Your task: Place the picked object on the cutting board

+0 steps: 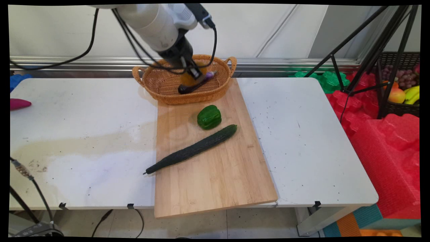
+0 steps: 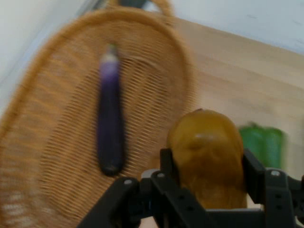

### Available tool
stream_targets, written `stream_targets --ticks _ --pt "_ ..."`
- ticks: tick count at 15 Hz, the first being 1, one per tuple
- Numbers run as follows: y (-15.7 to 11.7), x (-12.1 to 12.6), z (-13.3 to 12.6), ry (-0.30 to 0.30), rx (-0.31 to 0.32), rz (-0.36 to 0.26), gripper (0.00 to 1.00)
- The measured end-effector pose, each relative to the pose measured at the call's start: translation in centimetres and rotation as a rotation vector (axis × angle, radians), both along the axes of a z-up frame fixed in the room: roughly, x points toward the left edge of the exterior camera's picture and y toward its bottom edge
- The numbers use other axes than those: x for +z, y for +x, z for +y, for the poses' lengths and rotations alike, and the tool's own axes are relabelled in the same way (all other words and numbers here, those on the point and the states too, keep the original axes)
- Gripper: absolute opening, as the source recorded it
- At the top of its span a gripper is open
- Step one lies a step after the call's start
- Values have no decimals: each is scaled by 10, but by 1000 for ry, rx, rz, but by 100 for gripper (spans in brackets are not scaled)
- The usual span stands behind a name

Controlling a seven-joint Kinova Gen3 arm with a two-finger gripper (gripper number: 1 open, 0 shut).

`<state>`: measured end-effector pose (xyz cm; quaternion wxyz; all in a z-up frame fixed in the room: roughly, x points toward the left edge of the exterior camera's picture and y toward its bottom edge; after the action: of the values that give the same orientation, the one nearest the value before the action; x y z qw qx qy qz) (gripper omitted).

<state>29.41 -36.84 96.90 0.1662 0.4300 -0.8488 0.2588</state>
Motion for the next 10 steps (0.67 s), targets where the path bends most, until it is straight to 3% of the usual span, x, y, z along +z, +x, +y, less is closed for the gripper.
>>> stream_targets --ticks 5,10 --pt "-30 -10 51 128 -118 28 0" --pt "-57 -38 72 219 -206 35 0"
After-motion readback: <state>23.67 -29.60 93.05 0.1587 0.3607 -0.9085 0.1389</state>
